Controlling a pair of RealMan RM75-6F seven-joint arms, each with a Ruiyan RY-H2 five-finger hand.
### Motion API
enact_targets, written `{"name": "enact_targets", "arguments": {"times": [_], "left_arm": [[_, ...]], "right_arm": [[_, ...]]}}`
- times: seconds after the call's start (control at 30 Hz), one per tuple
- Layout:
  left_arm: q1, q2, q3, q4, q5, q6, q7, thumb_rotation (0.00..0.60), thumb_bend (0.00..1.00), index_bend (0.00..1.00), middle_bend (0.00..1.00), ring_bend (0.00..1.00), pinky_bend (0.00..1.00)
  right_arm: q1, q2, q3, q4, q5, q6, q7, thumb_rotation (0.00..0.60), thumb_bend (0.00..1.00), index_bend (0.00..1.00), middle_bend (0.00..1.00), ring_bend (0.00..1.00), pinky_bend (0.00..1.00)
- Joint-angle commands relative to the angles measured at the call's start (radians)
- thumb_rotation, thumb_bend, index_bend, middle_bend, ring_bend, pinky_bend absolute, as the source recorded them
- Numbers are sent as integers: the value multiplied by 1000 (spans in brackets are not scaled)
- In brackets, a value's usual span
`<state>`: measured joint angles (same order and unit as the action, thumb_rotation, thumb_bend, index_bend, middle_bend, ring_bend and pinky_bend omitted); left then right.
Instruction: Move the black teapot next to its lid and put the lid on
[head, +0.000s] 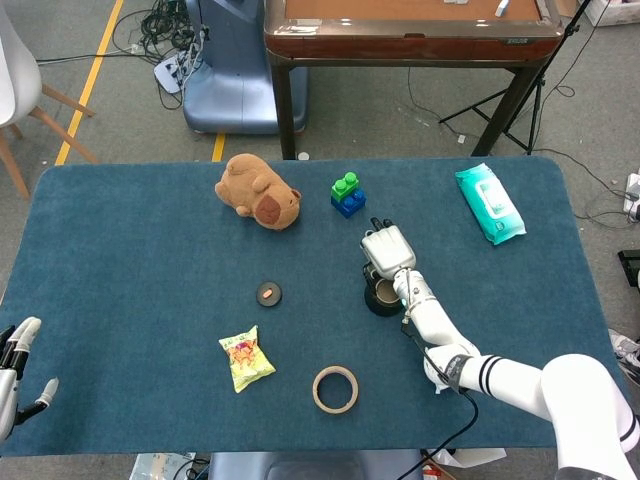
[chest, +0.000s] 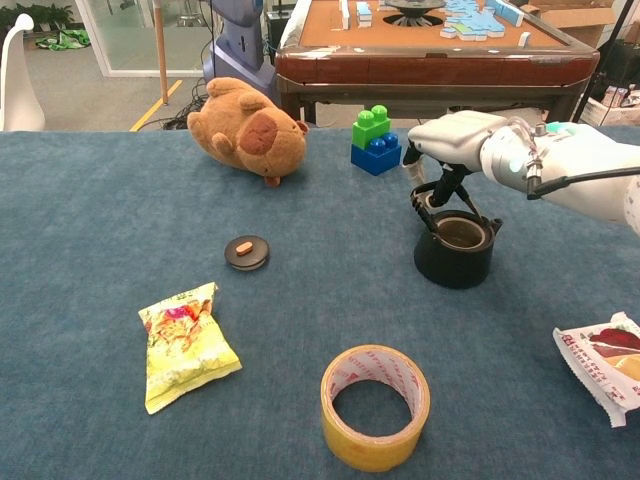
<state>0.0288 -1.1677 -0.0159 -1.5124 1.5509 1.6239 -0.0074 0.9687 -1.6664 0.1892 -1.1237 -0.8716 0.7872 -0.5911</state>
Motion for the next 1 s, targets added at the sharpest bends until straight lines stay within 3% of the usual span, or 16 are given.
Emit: {"name": "enact_targets", "arguments": {"times": [0.03, 0.4, 0.6, 1.0], "left_arm": [[1, -1, 0, 1, 0, 0, 0, 600, 278, 42, 91, 63, 61], [0, 0, -2, -1, 3, 2, 1, 600, 278, 42, 91, 63, 61], [-2, 0, -3, 1, 4, -1, 1, 600, 278, 42, 91, 63, 61], [8, -3, 1, 13, 5, 9, -12, 600, 278, 42, 91, 63, 61]], "right_arm": [[-4, 6, 0, -9, -10, 6, 11, 600, 410, 619, 402, 130, 192], [-49, 121, 6, -217, -143, 117, 81, 600, 410, 629, 409, 135, 192], [-52, 158, 13, -299, -160, 148, 56, 600, 410, 629, 410, 135, 192], [33, 88, 90, -281, -55, 149, -32, 600, 410, 629, 410, 135, 192]]}}
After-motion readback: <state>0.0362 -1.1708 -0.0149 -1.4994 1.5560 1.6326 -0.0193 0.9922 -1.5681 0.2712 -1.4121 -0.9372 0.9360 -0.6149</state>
